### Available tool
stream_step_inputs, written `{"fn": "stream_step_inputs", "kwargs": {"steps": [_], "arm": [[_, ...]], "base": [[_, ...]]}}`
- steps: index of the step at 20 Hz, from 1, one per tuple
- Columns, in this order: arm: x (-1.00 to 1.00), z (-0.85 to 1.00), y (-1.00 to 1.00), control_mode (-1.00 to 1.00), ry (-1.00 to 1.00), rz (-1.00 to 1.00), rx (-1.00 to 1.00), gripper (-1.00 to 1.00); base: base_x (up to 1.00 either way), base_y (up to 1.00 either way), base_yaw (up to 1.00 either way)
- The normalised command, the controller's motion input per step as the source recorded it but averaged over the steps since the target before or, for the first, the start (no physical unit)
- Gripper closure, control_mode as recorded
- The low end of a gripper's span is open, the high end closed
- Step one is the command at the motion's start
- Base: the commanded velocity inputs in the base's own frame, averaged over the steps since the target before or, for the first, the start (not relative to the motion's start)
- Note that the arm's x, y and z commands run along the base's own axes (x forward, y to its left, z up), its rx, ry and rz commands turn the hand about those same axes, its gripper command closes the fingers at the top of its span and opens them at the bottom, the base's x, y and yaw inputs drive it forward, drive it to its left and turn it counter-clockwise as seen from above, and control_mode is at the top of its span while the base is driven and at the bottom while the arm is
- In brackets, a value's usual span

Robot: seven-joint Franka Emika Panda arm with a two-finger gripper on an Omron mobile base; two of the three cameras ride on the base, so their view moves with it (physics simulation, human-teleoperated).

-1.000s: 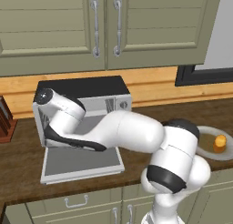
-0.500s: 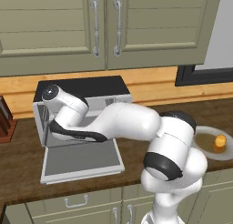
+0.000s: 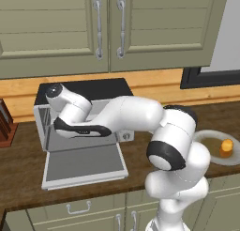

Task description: Pick up the kebab skewer and baguette bread, and place them inside the toaster oven. Close the toaster oven door and start by setting the timer.

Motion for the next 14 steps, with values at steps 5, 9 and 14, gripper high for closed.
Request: {"fn": "stream_step_inputs", "kwargs": {"steps": [5,9,14], "arm": [[0.12,-0.13,-0.03,-1.0,0.08,0.0,0.0,1.0],[0.23,-0.08,0.0,-1.0,0.08,0.0,0.0,1.0],[0.13,-0.33,-0.03,-1.0,-0.02,0.01,0.0,-1.0]], "base": [[0.0,0.0,0.0],[0.0,0.0,0.0],[0.0,0.0,0.0]]}}
